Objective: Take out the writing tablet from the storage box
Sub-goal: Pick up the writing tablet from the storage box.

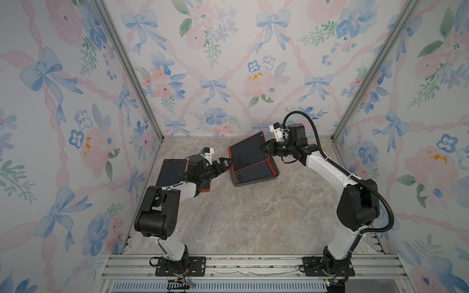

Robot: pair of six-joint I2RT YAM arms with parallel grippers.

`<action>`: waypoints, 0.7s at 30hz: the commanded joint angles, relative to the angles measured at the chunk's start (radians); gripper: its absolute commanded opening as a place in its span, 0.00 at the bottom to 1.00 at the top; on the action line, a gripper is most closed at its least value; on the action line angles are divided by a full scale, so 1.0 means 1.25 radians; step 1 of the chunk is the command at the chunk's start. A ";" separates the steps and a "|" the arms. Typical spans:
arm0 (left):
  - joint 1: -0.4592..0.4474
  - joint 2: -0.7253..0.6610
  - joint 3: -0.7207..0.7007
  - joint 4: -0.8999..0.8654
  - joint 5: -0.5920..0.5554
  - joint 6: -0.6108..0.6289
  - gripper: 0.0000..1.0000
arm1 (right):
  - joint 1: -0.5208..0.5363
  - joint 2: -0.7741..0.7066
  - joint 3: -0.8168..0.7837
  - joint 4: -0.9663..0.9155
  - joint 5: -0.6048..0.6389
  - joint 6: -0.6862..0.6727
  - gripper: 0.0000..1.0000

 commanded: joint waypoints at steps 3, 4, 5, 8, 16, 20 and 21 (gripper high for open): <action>0.007 0.019 0.029 0.035 0.056 0.028 0.95 | -0.022 0.005 -0.015 0.133 -0.101 0.099 0.00; 0.007 0.021 0.030 0.038 0.060 0.028 0.95 | -0.025 0.007 -0.015 0.137 -0.118 0.103 0.00; 0.008 0.023 0.030 0.042 0.063 0.026 0.95 | -0.024 0.009 -0.012 0.130 -0.120 0.101 0.00; 0.007 0.025 0.038 0.061 0.076 0.016 0.94 | -0.024 0.018 -0.010 0.120 -0.123 0.097 0.00; 0.009 0.024 0.048 0.106 0.106 -0.011 0.90 | -0.025 0.051 -0.014 0.183 -0.171 0.154 0.00; 0.012 0.021 0.047 0.133 0.115 -0.029 0.87 | -0.031 0.066 -0.014 0.194 -0.187 0.163 0.00; 0.013 0.019 0.047 0.139 0.118 -0.034 0.86 | -0.031 0.071 -0.014 0.196 -0.193 0.163 0.00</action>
